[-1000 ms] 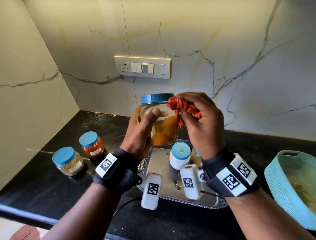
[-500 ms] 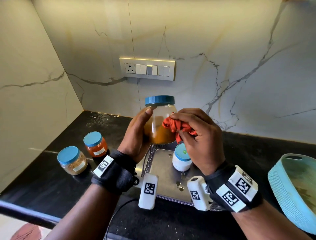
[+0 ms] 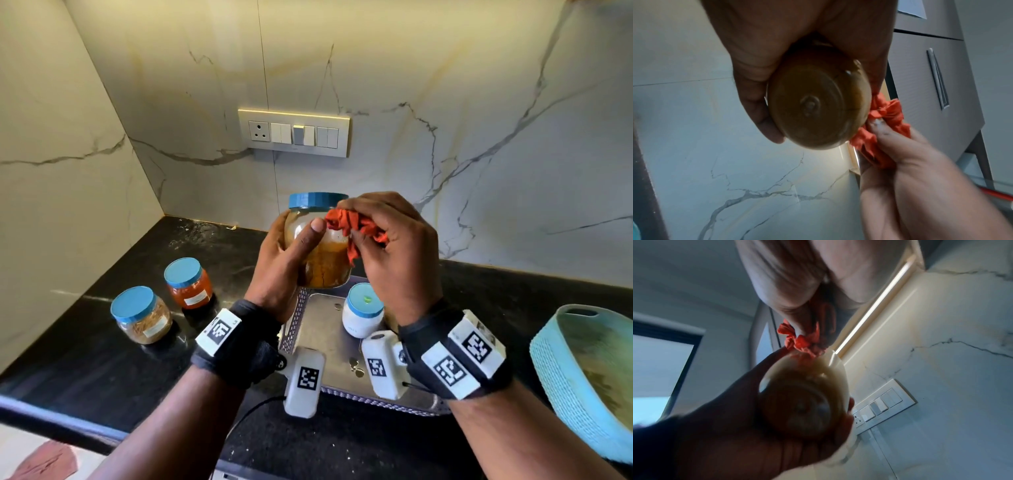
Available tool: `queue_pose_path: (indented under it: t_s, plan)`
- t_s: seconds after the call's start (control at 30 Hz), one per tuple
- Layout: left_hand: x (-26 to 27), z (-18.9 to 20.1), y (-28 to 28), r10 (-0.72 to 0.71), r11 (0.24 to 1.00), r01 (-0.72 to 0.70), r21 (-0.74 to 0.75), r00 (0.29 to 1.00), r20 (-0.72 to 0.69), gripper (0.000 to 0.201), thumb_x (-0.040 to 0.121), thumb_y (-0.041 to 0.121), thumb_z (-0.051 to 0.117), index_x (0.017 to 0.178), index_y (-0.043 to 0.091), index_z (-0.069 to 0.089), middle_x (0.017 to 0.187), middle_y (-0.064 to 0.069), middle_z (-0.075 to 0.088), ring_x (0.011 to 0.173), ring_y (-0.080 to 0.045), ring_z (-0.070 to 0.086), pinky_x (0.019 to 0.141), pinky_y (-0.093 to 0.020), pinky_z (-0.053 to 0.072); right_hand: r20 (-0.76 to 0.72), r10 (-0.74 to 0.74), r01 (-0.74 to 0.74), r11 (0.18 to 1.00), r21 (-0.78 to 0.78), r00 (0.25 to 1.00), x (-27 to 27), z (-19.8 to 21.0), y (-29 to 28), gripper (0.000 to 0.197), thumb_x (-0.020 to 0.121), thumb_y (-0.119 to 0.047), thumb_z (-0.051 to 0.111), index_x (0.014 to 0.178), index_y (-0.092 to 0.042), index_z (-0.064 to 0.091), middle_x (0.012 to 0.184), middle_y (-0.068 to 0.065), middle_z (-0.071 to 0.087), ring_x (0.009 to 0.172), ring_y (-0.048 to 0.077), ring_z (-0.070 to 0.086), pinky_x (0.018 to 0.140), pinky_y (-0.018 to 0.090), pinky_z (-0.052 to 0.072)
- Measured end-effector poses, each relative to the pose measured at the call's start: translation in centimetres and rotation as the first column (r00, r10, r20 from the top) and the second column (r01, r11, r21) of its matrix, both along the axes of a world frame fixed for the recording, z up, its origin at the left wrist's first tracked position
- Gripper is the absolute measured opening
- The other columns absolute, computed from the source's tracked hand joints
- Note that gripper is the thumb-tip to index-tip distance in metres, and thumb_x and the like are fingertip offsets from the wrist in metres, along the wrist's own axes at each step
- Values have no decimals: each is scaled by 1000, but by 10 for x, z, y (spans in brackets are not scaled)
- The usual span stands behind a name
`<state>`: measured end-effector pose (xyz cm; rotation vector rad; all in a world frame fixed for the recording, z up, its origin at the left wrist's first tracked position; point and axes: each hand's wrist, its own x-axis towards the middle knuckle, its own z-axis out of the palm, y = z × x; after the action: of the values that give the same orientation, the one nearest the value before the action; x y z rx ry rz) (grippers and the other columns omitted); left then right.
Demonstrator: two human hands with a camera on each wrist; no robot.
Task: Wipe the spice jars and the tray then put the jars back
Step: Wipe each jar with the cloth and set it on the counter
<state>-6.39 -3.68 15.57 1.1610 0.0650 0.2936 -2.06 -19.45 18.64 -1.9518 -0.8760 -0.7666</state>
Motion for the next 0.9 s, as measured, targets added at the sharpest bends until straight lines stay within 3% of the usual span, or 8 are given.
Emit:
queue_pose_path:
  t_s: [0.1, 0.2, 0.3, 0.4, 0.5, 0.63, 0.77, 0.9]
  plan:
    - [-1, 7, 4, 8, 996, -4, -89, 999, 53, 84, 79, 43, 85, 140, 0, 48, 111, -17, 67, 97, -30, 69, 79, -42, 59, 93, 93, -78, 986, -149, 991, -31, -13, -1, 36, 82, -1, 58, 114, -9, 74, 114, 6, 68, 106, 19, 61, 97, 24, 49]
    - [-1, 8, 6, 15, 997, -10, -73, 998, 61, 91, 72, 48, 89, 139, 0, 50, 117, -23, 65, 101, -34, 68, 82, -43, 59, 153, 131, -97, 973, -208, 980, -33, -16, -5, 36, 83, 0, 57, 114, -7, 74, 113, 8, 68, 104, 22, 62, 96, 28, 51]
    - [0, 5, 1, 1, 1000, -1, -13, 1000, 30, 81, 73, 45, 83, 139, 8, 53, 129, -22, 65, 113, -38, 69, 86, -56, 60, 66, 11, -8, 999, -37, 998, -5, 0, -5, 31, 84, 0, 67, 114, -7, 73, 113, 8, 70, 105, 18, 64, 95, 18, 50]
    - [0, 5, -2, 1, 1000, -1, -2, 999, 50, 92, 68, 54, 88, 141, 11, 52, 134, -22, 63, 115, -35, 69, 86, -57, 59, 0, -18, 18, 995, 98, 1000, 3, 6, -5, 30, 85, -1, 71, 114, -6, 72, 111, 7, 70, 106, 11, 63, 96, 17, 49]
    - [0, 9, 2, -16, 995, 26, -96, 993, 113, 100, 68, 57, 88, 142, 1, 48, 126, -32, 60, 113, -43, 64, 94, -58, 56, 46, 57, -56, 998, -22, 997, -29, -14, -9, 33, 85, 1, 63, 115, -6, 73, 114, 8, 68, 108, 18, 64, 98, 22, 49]
    - [-2, 11, 9, -38, 991, 56, -120, 989, 145, 99, 73, 55, 86, 143, -3, 45, 122, -26, 58, 111, -40, 60, 91, -50, 57, 111, 150, -131, 978, -165, 982, -45, -29, -13, 36, 83, 2, 59, 114, -6, 74, 114, 10, 67, 108, 24, 64, 98, 31, 52]
    - [-4, 6, 0, -67, 995, 78, -66, 987, 145, 98, 74, 55, 85, 144, -1, 46, 137, -36, 55, 125, -57, 54, 97, -70, 50, 63, 20, -23, 999, 47, 998, -10, -2, -6, 32, 83, 6, 69, 114, -4, 72, 112, 11, 68, 107, 19, 63, 97, 19, 49]
    - [-7, 8, 0, -74, 994, 85, -66, 986, 152, 97, 73, 56, 85, 145, 2, 47, 139, -36, 54, 126, -54, 56, 96, -66, 52, -4, 39, -38, 994, 101, 999, -1, 2, -7, 30, 85, 0, 72, 115, -5, 71, 113, 7, 70, 108, 14, 65, 96, 22, 52]
